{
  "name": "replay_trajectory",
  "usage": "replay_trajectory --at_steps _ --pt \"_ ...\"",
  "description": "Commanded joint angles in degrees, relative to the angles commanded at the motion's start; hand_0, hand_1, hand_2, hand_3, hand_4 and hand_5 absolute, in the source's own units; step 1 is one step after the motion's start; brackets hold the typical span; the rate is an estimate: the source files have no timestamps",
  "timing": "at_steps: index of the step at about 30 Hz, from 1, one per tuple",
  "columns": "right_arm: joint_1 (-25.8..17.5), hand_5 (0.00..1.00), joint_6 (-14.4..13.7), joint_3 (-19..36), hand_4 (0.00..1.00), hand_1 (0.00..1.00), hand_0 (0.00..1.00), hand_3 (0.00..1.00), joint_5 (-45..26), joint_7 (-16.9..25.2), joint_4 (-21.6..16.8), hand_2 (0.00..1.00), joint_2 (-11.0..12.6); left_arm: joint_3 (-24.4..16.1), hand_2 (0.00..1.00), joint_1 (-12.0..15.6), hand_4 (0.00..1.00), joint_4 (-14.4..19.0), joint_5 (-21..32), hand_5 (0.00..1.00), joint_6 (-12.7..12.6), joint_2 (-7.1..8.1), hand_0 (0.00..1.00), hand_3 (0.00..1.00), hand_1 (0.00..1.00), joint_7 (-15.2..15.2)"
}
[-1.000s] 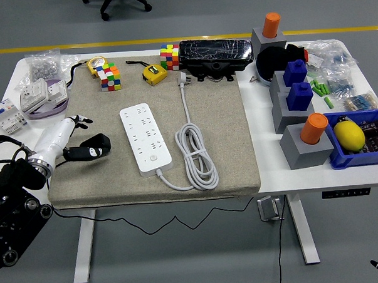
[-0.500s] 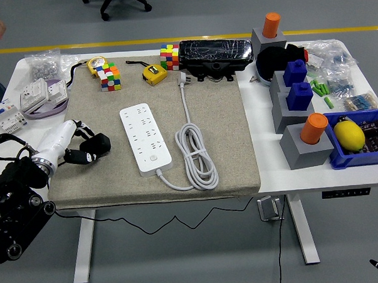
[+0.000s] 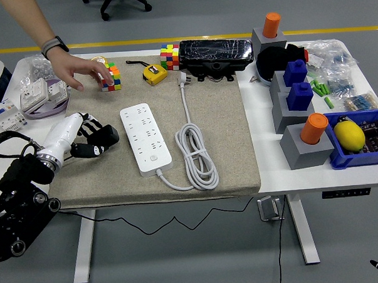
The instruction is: Put the plug near the board,insert it into the board,press the button,pull the plug out
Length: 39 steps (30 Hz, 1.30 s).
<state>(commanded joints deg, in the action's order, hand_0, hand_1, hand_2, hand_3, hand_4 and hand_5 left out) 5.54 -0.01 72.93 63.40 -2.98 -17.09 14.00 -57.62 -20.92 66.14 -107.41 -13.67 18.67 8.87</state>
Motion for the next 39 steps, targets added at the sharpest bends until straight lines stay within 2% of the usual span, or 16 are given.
replay_trajectory --at_steps 5,12,33,39 --pt "0.1 0.548 0.0 -0.1 0.993 0.648 0.65 0.554 -0.1 0.0 0.0 0.63 0.0 2.6 0.443 -2.1 0.686 0.6 1.0 0.002 0.1 0.15 0.494 0.502 0.426 -1.2" --pt "0.2 0.548 0.1 -0.3 0.993 0.648 0.65 0.554 -0.1 0.0 -0.2 0.63 0.0 5.4 0.442 -4.0 0.682 -0.5 1.0 0.002 0.4 -0.8 0.495 0.502 0.427 -0.9" --pt "0.2 0.545 0.0 -0.3 0.991 0.647 0.65 0.553 -0.1 0.0 -0.3 0.63 0.1 7.4 0.442 -5.1 0.678 -3.3 0.7 0.002 -0.5 -1.02 0.499 0.503 0.426 -0.5" --pt "0.2 0.546 0.0 -0.4 0.99 0.647 0.65 0.553 -0.1 0.0 -0.2 0.63 0.1 7.6 0.442 -5.1 0.678 -3.3 1.1 0.002 0.0 -0.79 0.499 0.503 0.427 -0.6"
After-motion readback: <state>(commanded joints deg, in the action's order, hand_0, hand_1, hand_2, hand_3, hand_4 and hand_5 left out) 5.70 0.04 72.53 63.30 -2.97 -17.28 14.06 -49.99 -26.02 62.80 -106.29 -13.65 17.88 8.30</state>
